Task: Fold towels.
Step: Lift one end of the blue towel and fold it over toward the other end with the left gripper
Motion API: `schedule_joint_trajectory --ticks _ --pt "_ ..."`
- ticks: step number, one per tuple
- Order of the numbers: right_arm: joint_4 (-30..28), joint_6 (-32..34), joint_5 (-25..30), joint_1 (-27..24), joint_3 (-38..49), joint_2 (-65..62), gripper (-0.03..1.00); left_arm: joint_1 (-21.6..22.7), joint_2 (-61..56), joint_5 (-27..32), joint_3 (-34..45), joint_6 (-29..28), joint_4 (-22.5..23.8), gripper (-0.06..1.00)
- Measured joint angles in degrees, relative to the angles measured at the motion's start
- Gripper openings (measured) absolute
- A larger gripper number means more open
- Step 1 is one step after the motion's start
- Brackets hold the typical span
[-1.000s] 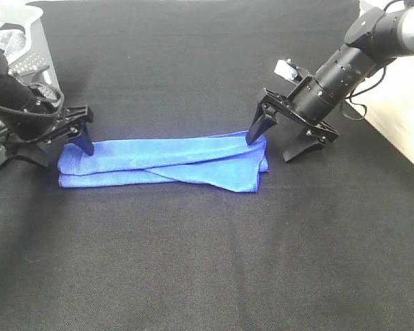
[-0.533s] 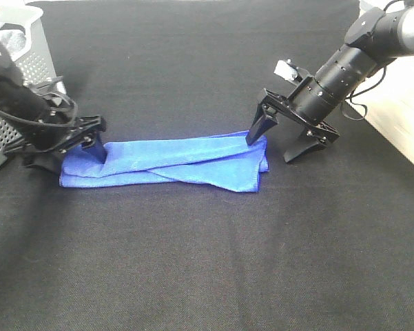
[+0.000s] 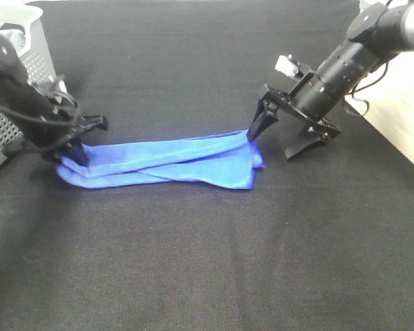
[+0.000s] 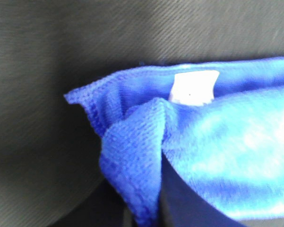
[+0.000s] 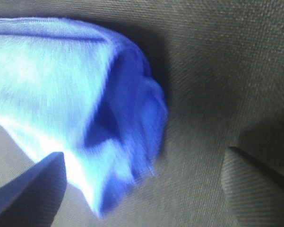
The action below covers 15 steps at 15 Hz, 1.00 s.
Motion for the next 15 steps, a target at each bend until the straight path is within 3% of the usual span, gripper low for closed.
schedule_joint_trajectory --ticks 2,3,6,7,9,10,15 --pt "-0.1 0.0 1.5 0.0 0.0 -0.4 0.83 0.0 -2.6 5.9 -4.4 -4.8 8.0 0.07" --pt "-0.1 0.0 2.3 0.0 0.0 -0.4 0.83 0.0 -3.2 9.6 -7.7 -6.1 9.9 0.07" --pt "-0.1 0.0 2.9 0.0 0.0 -0.7 0.83 -1.7 -3.4 19.3 -16.0 -7.7 10.6 0.07" --pt "-0.1 0.0 2.9 0.0 0.0 -1.3 0.83 -4.5 -3.4 20.5 -19.1 -9.3 10.3 0.07" --pt "-0.1 0.0 2.9 0.0 0.0 -2.4 0.83 -9.2 -3.4 20.0 -21.2 -11.5 8.8 0.07" --pt "-0.1 0.0 2.9 0.0 0.0 -2.4 0.83 -9.2 -3.4 20.0 -21.2 -11.5 8.8 0.07" --pt "-0.1 0.2 2.8 0.0 0.0 -7.4 0.83 -17.6 2.6 14.8 -24.7 -16.5 3.0 0.10"
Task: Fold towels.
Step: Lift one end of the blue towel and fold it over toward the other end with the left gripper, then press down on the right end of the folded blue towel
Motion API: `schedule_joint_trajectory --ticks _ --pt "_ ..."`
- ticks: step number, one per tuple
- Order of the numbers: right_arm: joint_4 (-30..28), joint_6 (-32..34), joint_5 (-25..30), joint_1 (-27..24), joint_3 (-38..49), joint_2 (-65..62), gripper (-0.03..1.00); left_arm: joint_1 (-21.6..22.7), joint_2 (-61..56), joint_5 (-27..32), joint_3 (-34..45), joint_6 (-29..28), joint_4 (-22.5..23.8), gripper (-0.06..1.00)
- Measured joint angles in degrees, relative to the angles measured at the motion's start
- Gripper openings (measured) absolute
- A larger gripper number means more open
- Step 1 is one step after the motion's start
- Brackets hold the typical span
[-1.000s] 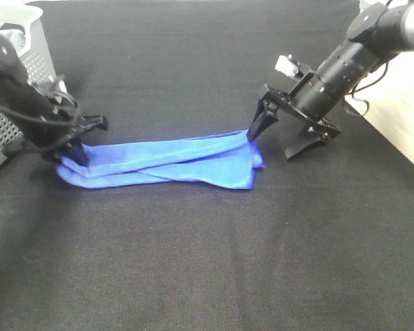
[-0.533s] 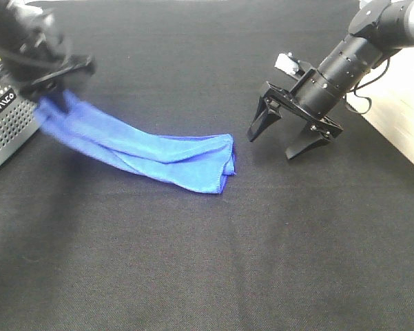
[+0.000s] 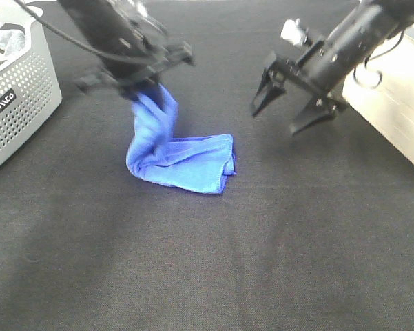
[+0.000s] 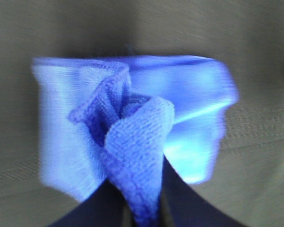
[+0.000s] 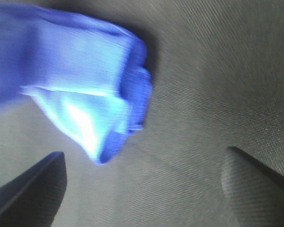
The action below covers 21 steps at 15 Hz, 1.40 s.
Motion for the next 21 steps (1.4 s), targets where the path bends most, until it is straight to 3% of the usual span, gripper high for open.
schedule_joint_trajectory --ticks 2,6,9,11,13,16,21 --pt "-0.2 1.1 0.1 0.0 0.0 -2.1 0.83 -2.0 4.5 -1.8 -2.8 -0.3 -3.0 0.21" --pt "-4.1 3.9 0.1 0.0 0.0 -6.2 0.83 -5.5 8.3 -8.9 -5.6 -0.6 -10.0 0.55" --pt "-4.6 5.3 0.1 0.0 0.0 -7.7 0.83 -5.6 8.0 -11.0 -5.7 0.8 -10.4 0.62" --pt "-3.7 5.5 0.1 0.0 0.0 -8.0 0.83 -2.9 6.0 -9.0 -5.8 4.7 -6.6 0.63" --pt "2.1 4.1 0.0 0.0 0.7 -8.0 0.83 1.8 3.9 -6.3 -6.1 5.2 -3.8 0.63" --pt "14.9 -3.6 -0.5 1.4 2.7 -7.3 0.83 8.4 1.7 -4.3 -6.1 5.3 -2.4 0.63" --pt "26.4 -11.4 -4.6 12.4 2.7 2.2 0.83 12.9 0.9 -2.4 -6.1 5.4 -2.5 0.63"
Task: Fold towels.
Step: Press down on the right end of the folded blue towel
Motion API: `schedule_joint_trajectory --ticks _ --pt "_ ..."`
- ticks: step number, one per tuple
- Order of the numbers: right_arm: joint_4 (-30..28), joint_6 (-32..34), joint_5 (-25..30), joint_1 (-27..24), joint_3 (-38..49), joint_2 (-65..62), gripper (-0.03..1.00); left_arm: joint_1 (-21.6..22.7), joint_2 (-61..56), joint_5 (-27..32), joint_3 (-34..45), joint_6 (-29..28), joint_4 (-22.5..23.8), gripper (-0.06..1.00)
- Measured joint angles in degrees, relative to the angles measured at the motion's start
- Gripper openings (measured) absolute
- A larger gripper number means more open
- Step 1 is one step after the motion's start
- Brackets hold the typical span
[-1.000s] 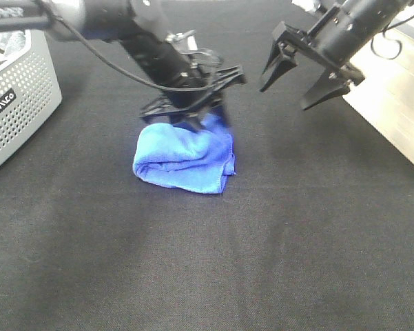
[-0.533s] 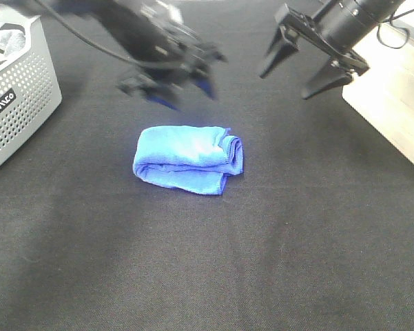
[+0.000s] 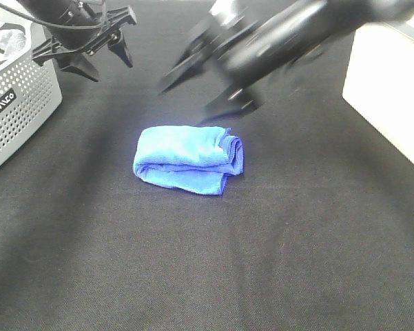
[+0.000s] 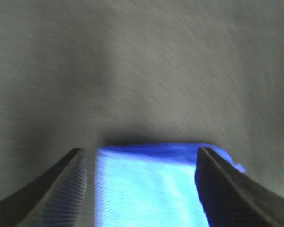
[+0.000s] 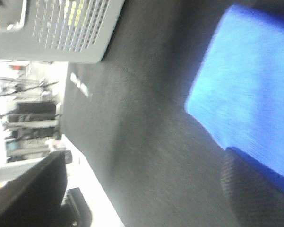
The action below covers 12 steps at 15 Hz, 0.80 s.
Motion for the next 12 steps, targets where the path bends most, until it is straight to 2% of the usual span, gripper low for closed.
schedule_joint_trajectory --ticks 3,8,12 --pt "6.9 -3.6 -0.8 0.7 0.2 6.5 0.83 0.0 -0.1 0.7 0.0 0.5 0.0 0.63" --pt "6.5 -4.2 -1.0 -1.3 0.2 9.6 0.83 0.0 -0.1 0.9 0.0 0.6 0.0 0.63" --pt "5.2 -4.2 4.2 -4.5 0.2 9.6 0.83 0.0 -0.1 1.0 0.0 0.7 0.0 0.63"
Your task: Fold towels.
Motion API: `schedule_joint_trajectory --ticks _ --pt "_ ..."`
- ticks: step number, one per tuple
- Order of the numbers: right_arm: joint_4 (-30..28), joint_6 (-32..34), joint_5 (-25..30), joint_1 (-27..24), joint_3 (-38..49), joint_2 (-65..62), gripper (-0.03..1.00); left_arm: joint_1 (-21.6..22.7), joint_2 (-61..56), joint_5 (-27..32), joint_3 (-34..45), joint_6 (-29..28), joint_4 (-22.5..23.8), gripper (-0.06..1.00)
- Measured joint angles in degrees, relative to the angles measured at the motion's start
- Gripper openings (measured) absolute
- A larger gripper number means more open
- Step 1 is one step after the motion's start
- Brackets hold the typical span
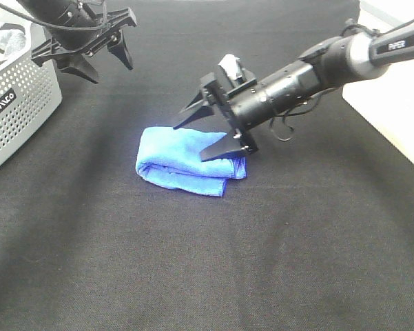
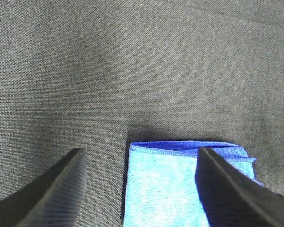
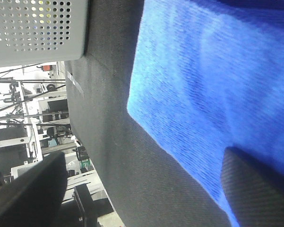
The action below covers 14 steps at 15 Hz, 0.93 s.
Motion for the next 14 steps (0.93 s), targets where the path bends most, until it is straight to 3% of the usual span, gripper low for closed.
schedule_joint_trajectory --ticks 9,14 --pt "-5.8 0.3 4.9 -8.7 0.0 -0.1 0.83 0.0 -0.1 1.5 0.0 1.7 0.1 0.63" --pt "-18.4 5.3 5.2 -9.4 0.0 -11.9 0.83 0.0 -4.7 9.5 0.0 6.0 3.4 0.63"
